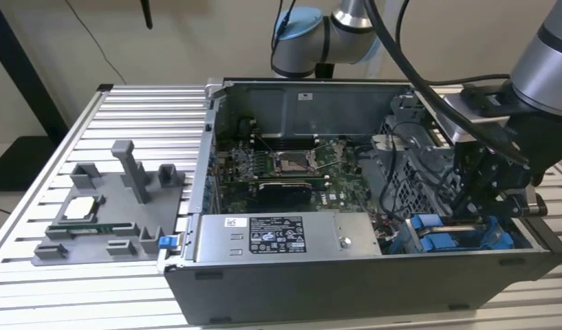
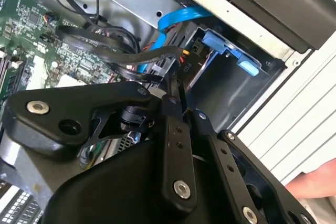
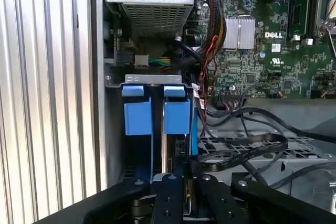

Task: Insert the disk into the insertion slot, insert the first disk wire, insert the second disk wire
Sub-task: 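Insert the second disk wire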

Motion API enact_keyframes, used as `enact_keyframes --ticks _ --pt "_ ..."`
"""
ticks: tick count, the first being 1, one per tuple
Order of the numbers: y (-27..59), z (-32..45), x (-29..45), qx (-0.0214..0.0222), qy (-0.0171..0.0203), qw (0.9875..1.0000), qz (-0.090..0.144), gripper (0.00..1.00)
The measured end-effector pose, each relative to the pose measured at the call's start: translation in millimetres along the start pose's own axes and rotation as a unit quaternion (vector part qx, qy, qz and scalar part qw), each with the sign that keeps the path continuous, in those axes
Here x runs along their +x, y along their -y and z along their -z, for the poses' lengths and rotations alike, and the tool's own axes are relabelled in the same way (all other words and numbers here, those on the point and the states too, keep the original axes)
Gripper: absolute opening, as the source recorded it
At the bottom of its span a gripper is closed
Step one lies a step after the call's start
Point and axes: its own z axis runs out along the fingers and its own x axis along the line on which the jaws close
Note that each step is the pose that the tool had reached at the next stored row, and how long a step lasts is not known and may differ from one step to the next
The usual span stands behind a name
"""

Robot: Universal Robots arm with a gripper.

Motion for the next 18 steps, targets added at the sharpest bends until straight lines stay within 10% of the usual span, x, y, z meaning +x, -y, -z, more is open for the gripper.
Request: enact_keyframes --ticks 7,8,18 --pt "0.0 -7.2 0.4 0.0002 -0.0007 1.0000 -0.004 0.00" --pt "0.1 -6.7 0.2 0.0003 0.0008 1.0000 -0.004 1.00" --pt "1.8 32.1 -2.0 0.0002 0.0012 1.0000 -0.004 1.00"
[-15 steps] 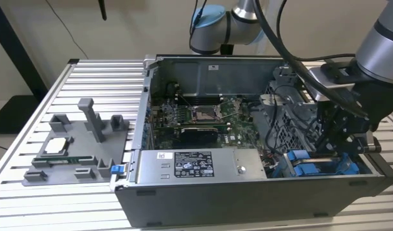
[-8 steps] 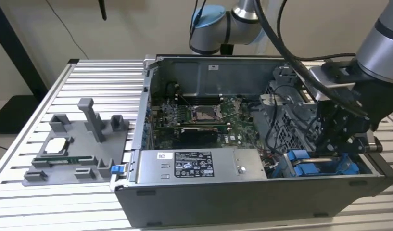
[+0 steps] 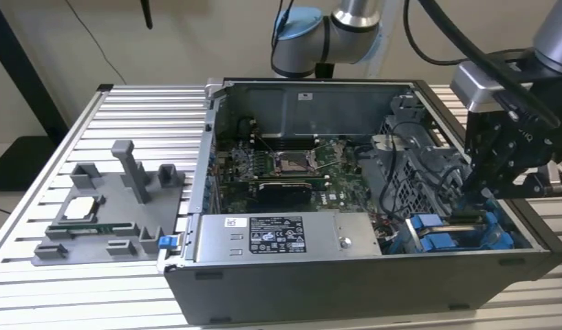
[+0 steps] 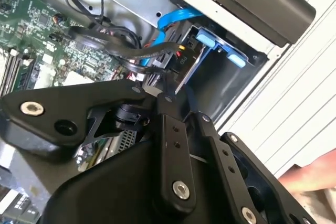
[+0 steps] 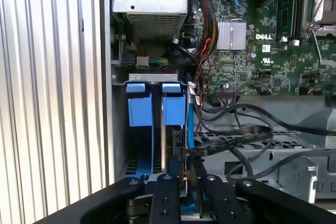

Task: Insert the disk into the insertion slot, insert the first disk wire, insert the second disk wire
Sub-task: 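Insert the second disk wire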

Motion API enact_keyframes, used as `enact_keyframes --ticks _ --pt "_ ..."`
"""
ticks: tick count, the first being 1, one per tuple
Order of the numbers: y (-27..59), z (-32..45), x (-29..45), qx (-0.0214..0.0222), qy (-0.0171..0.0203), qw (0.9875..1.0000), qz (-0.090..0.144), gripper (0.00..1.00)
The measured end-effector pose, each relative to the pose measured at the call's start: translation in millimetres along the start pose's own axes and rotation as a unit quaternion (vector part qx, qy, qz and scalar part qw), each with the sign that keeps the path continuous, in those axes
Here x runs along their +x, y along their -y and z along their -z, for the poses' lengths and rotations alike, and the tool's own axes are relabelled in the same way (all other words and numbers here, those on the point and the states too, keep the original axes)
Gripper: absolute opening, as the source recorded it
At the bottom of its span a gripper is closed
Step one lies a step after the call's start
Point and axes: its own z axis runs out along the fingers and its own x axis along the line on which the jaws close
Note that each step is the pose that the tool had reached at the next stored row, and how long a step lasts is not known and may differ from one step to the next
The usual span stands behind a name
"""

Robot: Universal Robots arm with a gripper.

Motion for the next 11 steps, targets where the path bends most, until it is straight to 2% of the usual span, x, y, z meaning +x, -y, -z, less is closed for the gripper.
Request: enact_keyframes --ticks 4,11 --pt "0.3 7.7 -0.4 0.0000 0.0004 1.0000 0.000 1.00" --pt "0.4 9.1 -0.6 0.0000 0.0004 1.0000 0.000 1.00"
